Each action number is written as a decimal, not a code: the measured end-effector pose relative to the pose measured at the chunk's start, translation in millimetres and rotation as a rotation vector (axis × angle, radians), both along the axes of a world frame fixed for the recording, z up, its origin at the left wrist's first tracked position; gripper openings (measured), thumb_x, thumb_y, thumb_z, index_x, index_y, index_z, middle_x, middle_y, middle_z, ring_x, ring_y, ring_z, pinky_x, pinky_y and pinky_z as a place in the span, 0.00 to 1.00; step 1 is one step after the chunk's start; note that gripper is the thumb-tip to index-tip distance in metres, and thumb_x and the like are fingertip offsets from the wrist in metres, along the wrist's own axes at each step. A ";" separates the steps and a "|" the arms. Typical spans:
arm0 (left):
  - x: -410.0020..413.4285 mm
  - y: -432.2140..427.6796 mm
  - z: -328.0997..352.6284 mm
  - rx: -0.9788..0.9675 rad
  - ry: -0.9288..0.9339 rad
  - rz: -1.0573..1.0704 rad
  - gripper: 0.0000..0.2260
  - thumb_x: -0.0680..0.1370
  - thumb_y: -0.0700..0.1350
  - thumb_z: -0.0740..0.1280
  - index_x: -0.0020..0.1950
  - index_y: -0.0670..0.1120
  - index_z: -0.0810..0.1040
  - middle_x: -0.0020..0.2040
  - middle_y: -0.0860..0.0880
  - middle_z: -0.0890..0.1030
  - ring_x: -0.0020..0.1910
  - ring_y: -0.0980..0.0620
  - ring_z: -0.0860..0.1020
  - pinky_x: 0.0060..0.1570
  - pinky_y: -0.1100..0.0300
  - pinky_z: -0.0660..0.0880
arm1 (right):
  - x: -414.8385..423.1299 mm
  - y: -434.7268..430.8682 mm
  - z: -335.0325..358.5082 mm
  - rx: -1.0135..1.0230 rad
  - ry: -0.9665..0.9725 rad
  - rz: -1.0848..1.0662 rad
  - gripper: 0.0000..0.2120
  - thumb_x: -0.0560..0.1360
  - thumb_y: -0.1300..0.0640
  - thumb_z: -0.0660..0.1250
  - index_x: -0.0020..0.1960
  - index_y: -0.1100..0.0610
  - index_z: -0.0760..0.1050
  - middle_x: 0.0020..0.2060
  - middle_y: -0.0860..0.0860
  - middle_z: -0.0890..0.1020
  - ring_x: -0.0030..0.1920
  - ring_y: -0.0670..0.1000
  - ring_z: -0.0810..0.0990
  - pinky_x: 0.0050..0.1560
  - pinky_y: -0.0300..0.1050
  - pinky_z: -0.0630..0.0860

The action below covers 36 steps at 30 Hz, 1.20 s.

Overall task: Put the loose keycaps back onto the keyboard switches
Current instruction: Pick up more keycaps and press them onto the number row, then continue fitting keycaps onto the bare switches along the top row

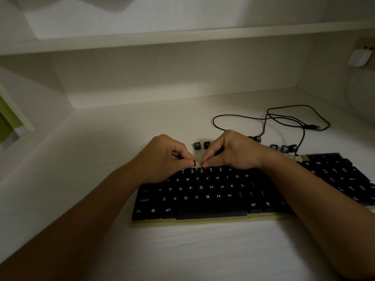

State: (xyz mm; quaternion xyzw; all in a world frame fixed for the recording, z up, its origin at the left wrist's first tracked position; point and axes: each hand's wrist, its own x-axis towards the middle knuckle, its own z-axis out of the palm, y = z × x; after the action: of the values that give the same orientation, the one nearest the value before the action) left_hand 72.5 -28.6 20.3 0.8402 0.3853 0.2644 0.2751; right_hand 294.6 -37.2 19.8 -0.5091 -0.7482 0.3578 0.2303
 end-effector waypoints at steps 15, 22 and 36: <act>1.6 -1.6 -6.0 0.113 -0.001 0.072 0.03 0.73 0.42 0.73 0.44 0.49 0.86 0.40 0.56 0.85 0.41 0.62 0.83 0.46 0.69 0.77 | 1.2 -1.1 0.0 0.009 0.005 0.010 0.06 0.71 0.57 0.77 0.47 0.55 0.87 0.41 0.50 0.88 0.46 0.50 0.84 0.51 0.39 0.79; 6.5 1.6 -5.5 0.068 0.009 0.080 0.02 0.72 0.40 0.74 0.42 0.47 0.86 0.37 0.57 0.84 0.38 0.63 0.82 0.42 0.75 0.73 | 1.2 -1.4 -0.1 0.004 0.013 0.007 0.05 0.71 0.57 0.77 0.47 0.54 0.87 0.42 0.50 0.88 0.47 0.52 0.85 0.54 0.44 0.80; 16.3 23.2 2.5 0.108 0.104 0.211 0.04 0.74 0.43 0.72 0.46 0.48 0.85 0.40 0.56 0.84 0.39 0.62 0.81 0.47 0.66 0.78 | 4.9 -2.5 0.6 0.043 -0.011 -0.010 0.05 0.70 0.55 0.78 0.45 0.54 0.87 0.39 0.50 0.87 0.42 0.47 0.84 0.51 0.44 0.80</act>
State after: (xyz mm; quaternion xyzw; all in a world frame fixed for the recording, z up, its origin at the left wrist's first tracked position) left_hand 88.9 -5.4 22.7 0.8212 0.4704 0.2685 0.1797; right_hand 299.5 -39.7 20.3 -0.5097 -0.7543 0.3376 0.2392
